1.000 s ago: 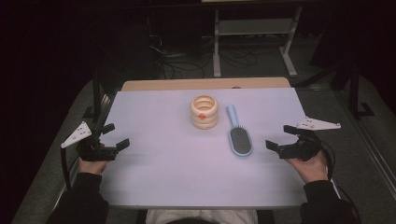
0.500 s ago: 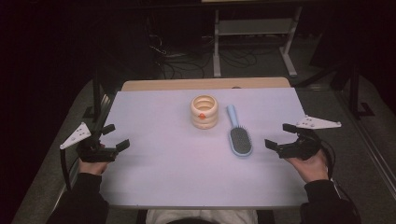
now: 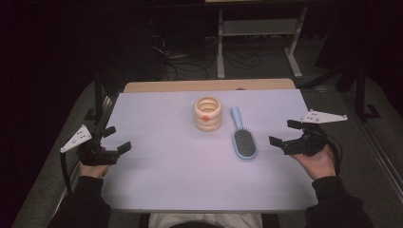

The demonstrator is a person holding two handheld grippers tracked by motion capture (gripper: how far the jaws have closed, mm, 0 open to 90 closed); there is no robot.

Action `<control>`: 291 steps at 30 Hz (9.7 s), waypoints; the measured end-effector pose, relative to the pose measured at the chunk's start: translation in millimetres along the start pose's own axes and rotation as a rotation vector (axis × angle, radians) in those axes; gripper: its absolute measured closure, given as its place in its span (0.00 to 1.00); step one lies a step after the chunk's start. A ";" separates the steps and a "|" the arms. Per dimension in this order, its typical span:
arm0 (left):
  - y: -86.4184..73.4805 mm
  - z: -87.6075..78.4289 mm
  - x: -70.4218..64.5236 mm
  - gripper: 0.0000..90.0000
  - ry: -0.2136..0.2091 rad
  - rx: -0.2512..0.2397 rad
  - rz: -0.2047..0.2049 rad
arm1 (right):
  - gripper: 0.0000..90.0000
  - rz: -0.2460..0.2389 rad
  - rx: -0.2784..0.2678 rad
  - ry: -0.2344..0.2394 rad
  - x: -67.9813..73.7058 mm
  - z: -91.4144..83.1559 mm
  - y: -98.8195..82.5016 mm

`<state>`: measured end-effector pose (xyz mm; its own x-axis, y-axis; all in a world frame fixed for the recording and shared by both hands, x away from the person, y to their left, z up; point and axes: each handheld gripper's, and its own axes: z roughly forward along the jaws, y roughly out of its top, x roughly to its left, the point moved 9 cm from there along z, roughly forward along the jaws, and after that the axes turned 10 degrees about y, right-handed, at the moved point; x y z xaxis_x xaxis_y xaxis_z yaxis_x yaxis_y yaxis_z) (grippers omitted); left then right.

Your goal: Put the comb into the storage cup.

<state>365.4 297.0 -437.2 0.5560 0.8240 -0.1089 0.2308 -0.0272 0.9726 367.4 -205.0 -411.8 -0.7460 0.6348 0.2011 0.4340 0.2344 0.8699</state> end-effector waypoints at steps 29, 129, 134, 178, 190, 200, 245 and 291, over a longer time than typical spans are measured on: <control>-1.2 2.0 1.0 0.00 -0.001 0.007 -0.001 | 0.00 -0.047 0.035 0.038 1.9 14.4 38.6; -2.3 5.8 3.4 0.00 -0.020 0.010 -0.008 | 0.43 -0.023 0.247 0.030 -62.8 149.1 49.0; -2.3 6.0 3.5 0.00 -0.019 0.010 -0.008 | 0.55 -0.013 0.266 0.035 -64.8 153.7 44.4; -4.5 7.5 1.5 0.00 -0.029 0.023 -0.005 | 0.99 0.099 0.378 0.067 -70.9 199.1 9.4; -4.4 7.2 1.0 0.00 -0.035 0.021 -0.005 | 0.99 0.059 0.468 0.000 -73.8 206.1 5.2; -4.6 7.4 0.0 0.00 -0.038 0.022 -0.005 | 0.99 0.078 0.490 -0.020 -79.0 199.0 0.1; -7.2 9.5 -0.6 0.00 -0.045 0.039 -0.011 | 0.99 0.214 0.380 -0.045 -114.0 123.1 -26.3; -11.1 10.1 -3.9 0.00 -0.051 0.063 -0.001 | 0.98 0.278 0.456 -0.025 -96.1 62.9 -69.6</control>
<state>368.7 288.3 -449.7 0.5951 0.7943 -0.1219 0.2807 -0.0633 0.9577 440.7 -236.0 -520.0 -0.5617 0.7349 0.3801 0.7932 0.3476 0.5000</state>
